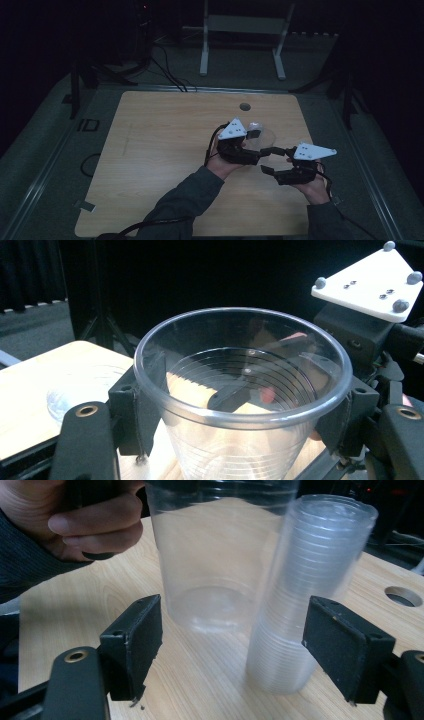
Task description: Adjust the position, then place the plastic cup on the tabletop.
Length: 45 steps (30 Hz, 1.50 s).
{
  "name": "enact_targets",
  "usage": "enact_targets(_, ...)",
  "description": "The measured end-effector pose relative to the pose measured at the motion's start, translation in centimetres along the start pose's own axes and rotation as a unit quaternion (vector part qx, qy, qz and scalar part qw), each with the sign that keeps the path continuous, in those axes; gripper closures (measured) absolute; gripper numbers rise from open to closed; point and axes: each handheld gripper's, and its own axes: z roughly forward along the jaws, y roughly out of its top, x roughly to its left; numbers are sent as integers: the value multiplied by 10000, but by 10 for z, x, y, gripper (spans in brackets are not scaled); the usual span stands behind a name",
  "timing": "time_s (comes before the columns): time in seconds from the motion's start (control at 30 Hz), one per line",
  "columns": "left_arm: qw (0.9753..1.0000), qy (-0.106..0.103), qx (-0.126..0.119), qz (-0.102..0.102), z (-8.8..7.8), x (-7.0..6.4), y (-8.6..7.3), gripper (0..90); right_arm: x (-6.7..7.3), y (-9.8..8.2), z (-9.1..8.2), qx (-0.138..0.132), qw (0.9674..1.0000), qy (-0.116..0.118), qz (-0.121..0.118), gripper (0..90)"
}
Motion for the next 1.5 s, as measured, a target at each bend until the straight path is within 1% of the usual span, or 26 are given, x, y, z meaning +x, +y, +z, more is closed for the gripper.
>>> enact_targets(0.13,10000,22,28,53,0,-1,-2,300,-1,-3,-4,-45,10000,-36,45,230)
enact_targets(0.4,9999,66,25,132,-1,-2,-4,300,-3,-8,-8,-53,9999,-78,84,230)
enact_targets(0.47,9999,25,21,164,-1,-3,-5,300,-3,-10,-9,-59,9999,-95,110,230)
enact_targets(0.57,9998,15,-8,207,-1,-5,-6,300,-4,-12,-10,-54,9998,-179,95,230)
enact_targets(0.67,9997,34,5,256,-1,-5,-8,300,-4,-14,-12,-84,9997,-212,127,230)
enact_targets(0.8,9997,50,16,251,1,-5,-11,300,-6,-16,-13,-108,9995,-246,185,230)
enact_targets(0.93,9996,69,16,273,1,-5,-13,300,-7,-17,-13,-97,9995,-249,181,230)
enact_targets(1.2,9993,100,56,357,3,-7,-19,300,-9,-16,-16,-187,9992,-287,192,231)
enact_targets(1.33,9993,103,71,354,4,-6,-22,300,-11,-17,-18,-247,9989,-323,225,231)
enact_targets(1.5,9994,101,84,328,5,-6,-24,299,-12,-18,-20,-254,9989,-336,217,231)
